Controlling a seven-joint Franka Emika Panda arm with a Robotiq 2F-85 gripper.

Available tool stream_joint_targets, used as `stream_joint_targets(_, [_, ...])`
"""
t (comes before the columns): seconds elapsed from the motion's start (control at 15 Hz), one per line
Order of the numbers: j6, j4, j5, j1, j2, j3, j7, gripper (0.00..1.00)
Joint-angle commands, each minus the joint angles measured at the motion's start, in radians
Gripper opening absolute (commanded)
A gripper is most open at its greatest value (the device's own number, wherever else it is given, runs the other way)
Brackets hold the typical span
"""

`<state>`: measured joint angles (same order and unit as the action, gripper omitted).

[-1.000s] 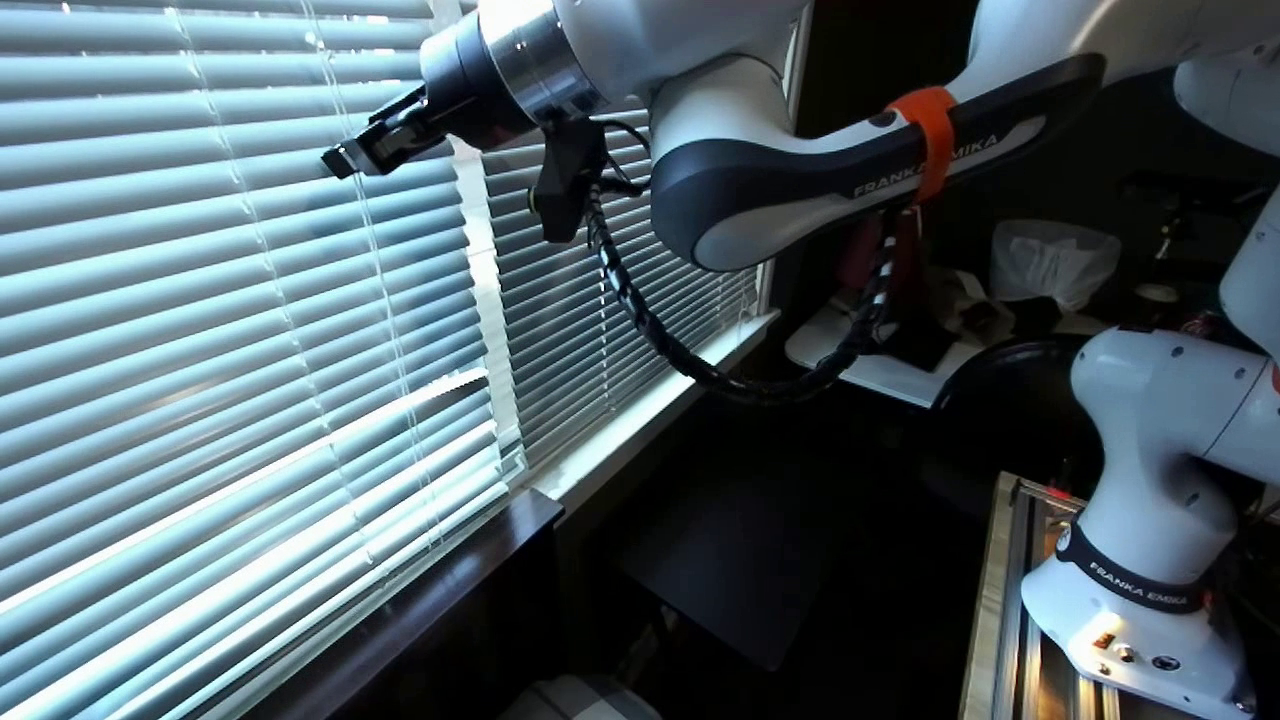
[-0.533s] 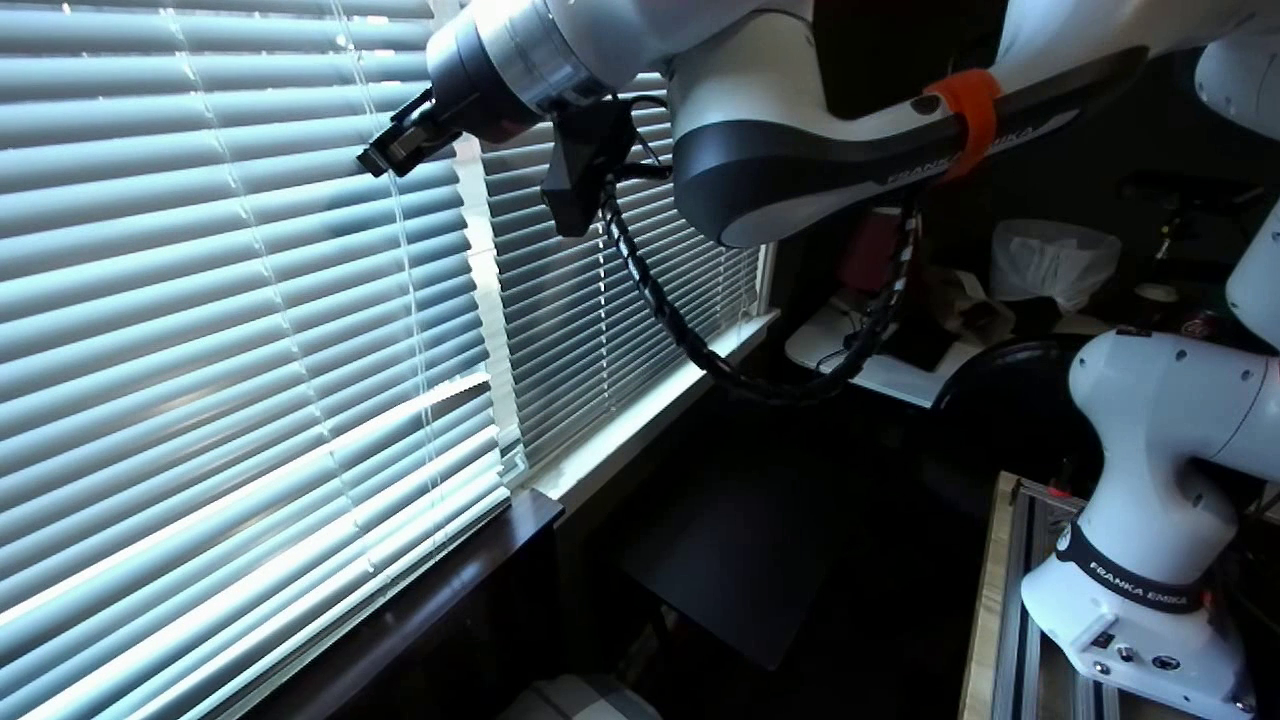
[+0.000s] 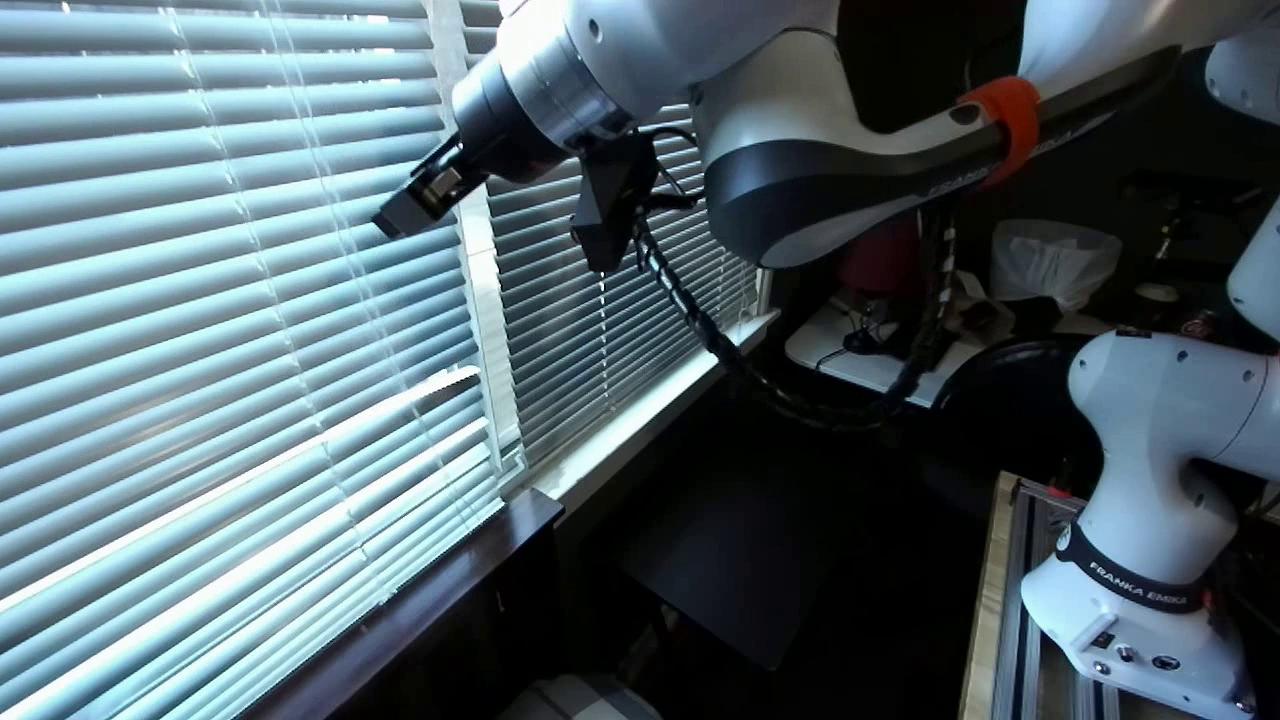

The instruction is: Pull the white cord on the left side of the window

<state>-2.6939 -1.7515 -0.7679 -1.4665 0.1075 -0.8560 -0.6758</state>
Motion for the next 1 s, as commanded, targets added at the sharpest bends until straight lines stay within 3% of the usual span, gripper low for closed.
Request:
stream_joint_targets(0.0, [0.086,-0.143,0.096,-0.019,-0.122,0.034,0.050,0.79])
stream_joint_targets(0.2, [0.135,-0.241,0.168,-0.007,-0.186,0.030,0.068,0.99])
stream_joint_targets(0.33, [0.176,-0.299,0.207,0.000,-0.238,0.022,0.074,1.00])
stream_joint_targets(0.4, [0.188,-0.324,0.252,0.203,-0.266,0.215,0.099,1.00])
stream_joint_targets(0.47, [0.190,-0.356,0.300,0.245,-0.291,0.247,0.125,1.00])
stream_joint_targets(0.73, [0.232,-0.468,0.605,0.552,-0.405,0.507,0.331,1.00])
stream_joint_targets(0.8, [0.250,-0.490,0.631,0.415,-0.451,0.367,0.356,1.00])
stream_joint_targets(0.87, [0.248,-0.506,0.751,0.638,-0.457,0.563,0.453,1.00])
stream_joint_targets(0.93, [0.266,-0.521,0.816,0.658,-0.482,0.572,0.506,1.00])
